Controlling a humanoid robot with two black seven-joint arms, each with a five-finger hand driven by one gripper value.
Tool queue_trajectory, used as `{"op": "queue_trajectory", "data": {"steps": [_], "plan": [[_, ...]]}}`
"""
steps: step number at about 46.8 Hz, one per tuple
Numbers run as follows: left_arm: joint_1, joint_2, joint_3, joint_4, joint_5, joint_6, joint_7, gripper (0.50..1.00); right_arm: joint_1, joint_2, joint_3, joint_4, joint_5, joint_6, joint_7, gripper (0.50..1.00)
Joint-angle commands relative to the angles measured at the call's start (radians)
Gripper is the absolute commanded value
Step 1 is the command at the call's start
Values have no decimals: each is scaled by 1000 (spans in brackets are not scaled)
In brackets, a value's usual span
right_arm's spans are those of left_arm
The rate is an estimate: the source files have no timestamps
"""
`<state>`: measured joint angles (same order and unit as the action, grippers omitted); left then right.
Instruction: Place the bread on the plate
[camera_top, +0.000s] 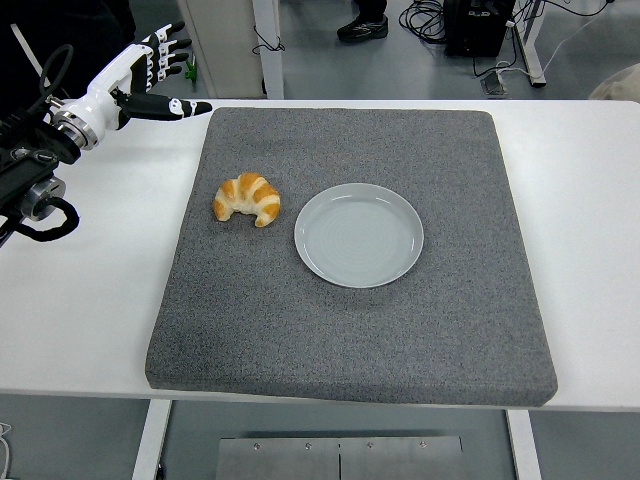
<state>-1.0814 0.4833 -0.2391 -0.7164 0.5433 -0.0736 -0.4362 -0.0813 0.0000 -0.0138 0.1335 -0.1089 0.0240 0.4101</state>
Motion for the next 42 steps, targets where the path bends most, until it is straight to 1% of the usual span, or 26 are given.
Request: {"op": "queue_trajectory", "data": {"steps": [1,8,16,28,36,42], "plan": [[0,15,6,-31,78,0,5,971,0,0,0,0,0,-1,1,1000],[-2,34,66,-87,187,0,60,971,0,0,0,0,0,0,-1,1000],[-2,46,90,-138,260,0,66,971,0,0,0,0,0,1,-1,1000],[1,44,95,-143,386,5,74,971,0,0,0,0,0,1,-1,1000],[6,38,95,-143,446,55,73,971,0,0,0,0,0,1,-1,1000],[12,32,96,-143,509,78,73,971,0,0,0,0,0,-1,1,1000]]}}
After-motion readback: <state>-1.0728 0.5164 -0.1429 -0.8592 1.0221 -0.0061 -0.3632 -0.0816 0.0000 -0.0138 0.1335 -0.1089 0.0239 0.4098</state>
